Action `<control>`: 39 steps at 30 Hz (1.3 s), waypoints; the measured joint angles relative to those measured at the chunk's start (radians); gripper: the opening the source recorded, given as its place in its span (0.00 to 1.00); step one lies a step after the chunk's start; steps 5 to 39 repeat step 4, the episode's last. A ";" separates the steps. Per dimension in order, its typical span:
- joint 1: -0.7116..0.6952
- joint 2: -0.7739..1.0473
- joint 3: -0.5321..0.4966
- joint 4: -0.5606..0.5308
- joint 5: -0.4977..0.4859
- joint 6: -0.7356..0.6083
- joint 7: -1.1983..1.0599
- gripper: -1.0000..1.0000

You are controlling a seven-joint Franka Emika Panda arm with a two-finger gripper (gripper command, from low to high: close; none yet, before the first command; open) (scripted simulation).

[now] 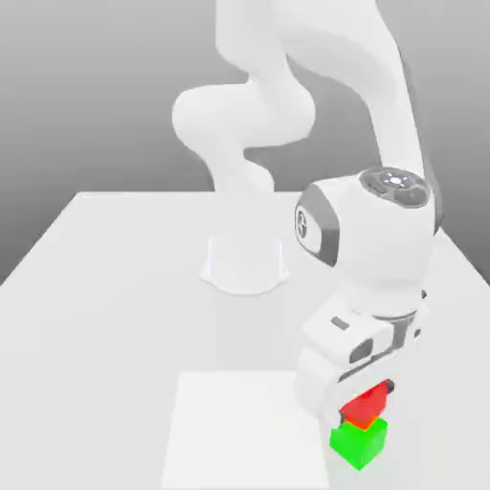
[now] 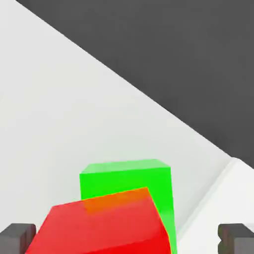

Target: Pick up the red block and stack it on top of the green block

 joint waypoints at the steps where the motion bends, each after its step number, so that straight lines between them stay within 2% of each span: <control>1: -0.001 -0.024 0.002 -0.001 0.005 -0.023 -0.004 1.00; 4: -0.004 -0.123 0.008 -0.006 0.024 -0.117 -0.018 1.00; 39: -0.004 -0.123 0.008 -0.006 0.024 -0.117 -0.018 1.00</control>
